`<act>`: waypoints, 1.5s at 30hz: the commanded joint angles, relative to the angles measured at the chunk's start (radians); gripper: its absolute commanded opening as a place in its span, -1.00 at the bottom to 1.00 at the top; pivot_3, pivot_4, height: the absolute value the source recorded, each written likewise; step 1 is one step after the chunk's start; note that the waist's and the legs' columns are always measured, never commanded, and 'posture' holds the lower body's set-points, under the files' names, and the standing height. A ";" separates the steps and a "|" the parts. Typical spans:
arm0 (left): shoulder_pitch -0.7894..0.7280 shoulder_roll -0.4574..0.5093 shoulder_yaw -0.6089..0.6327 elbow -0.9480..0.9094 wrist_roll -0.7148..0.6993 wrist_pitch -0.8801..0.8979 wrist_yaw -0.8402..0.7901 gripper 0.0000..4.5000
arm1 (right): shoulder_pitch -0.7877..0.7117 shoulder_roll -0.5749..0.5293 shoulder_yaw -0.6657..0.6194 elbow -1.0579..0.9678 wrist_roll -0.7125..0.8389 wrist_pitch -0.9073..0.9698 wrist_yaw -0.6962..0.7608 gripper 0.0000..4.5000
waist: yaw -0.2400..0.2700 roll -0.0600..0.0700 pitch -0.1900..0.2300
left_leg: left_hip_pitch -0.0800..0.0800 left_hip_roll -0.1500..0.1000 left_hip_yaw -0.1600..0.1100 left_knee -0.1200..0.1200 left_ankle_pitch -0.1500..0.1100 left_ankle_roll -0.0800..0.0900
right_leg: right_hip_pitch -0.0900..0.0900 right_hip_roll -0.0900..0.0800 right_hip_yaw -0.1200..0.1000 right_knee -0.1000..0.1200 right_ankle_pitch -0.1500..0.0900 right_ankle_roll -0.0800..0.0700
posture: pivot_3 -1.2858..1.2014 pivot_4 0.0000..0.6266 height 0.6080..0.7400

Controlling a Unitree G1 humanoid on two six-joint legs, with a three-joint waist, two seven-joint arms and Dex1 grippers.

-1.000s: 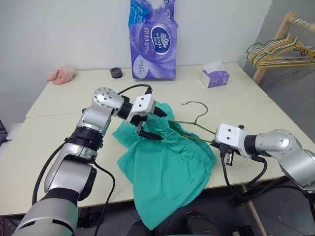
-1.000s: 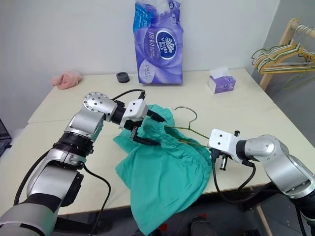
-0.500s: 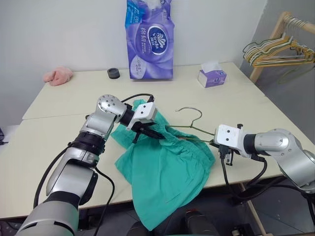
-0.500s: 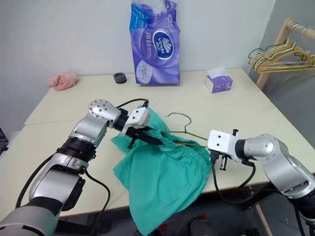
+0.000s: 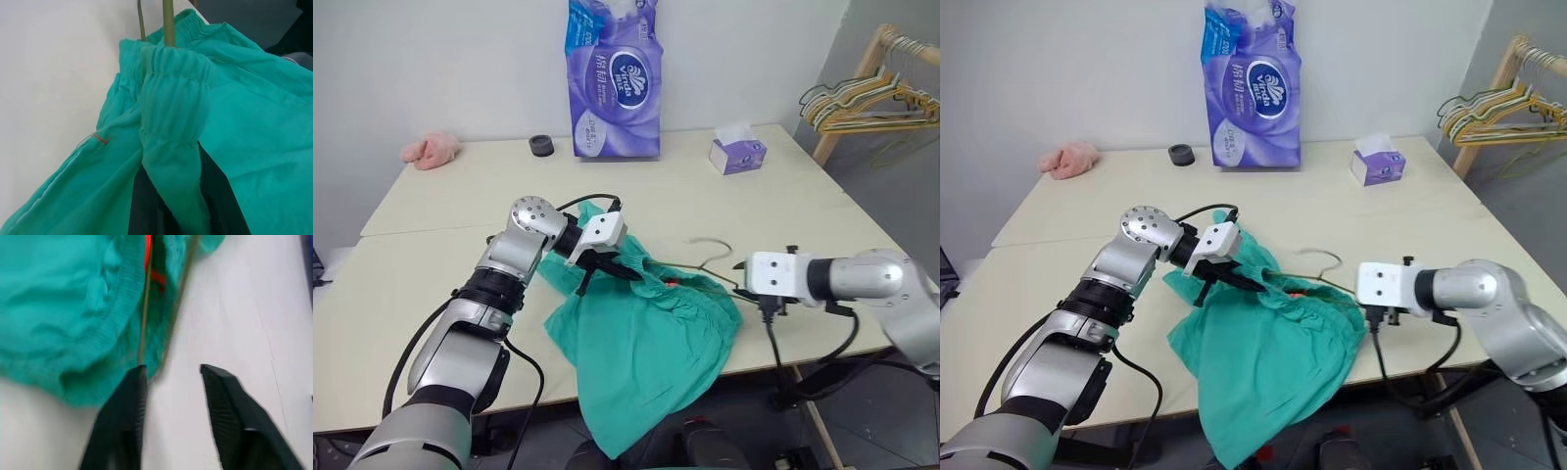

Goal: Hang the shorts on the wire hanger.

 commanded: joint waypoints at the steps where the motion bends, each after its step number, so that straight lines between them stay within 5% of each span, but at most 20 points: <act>1: -0.009 0.009 0.019 -0.005 0.001 -0.017 0.016 -1.00 | 0.094 -0.091 -0.176 0.014 0.066 -0.022 0.084 0.39 | -0.001 0.000 0.000 | 0.000 0.000 0.000 0.000 0.000 0.000 | 0.000 0.000 0.000 0.000 0.000 0.000 | -0.12 -0.86 1.00; 4: -0.007 0.013 0.022 -0.007 0.000 -0.017 0.025 -1.00 | 0.239 -0.076 -0.354 0.002 0.133 0.072 0.077 0.84 | -0.001 0.000 0.000 | 0.000 0.000 0.000 0.001 0.000 0.000 | 0.001 0.000 0.000 0.000 0.000 0.000 | -0.12 -0.83 1.00; 9: -0.009 0.012 0.024 0.002 0.002 -0.023 0.032 -1.00 | 0.466 0.174 -0.569 -0.172 0.339 0.393 -0.041 0.84 | 0.000 -0.001 0.000 | 0.001 0.000 -0.002 0.001 0.000 0.000 | 0.002 0.000 -0.001 0.002 0.000 0.000 | -0.12 -0.81 1.00; 18: -0.021 -0.008 0.038 0.002 -0.031 0.018 0.034 -1.00 | 0.505 0.565 -0.493 -0.306 0.396 0.667 -0.415 0.84 | -0.002 0.001 -0.002 | 0.001 0.000 -0.003 0.001 0.000 0.000 | 0.002 0.000 -0.001 0.002 0.000 0.000 | -0.13 -0.81 1.00; 30: 0.017 -0.016 0.164 -0.110 -0.209 0.399 0.098 -1.00 | 0.541 0.520 -0.418 -0.278 0.355 0.486 -0.458 0.84 | -0.003 0.003 -0.002 | 0.000 -0.001 -0.003 0.001 0.000 0.000 | 0.001 0.000 -0.002 0.002 -0.003 0.005 | -0.13 -0.82 1.00; 45: 0.044 0.019 0.161 -0.190 -0.214 0.448 0.117 -1.00 | 0.438 0.709 -0.603 -0.300 0.733 0.843 -0.555 0.84 | 0.001 0.004 -0.003 | 0.001 -0.001 -0.004 0.001 0.000 0.000 | 0.001 0.000 -0.001 0.002 0.000 0.000 | -0.11 -0.83 1.00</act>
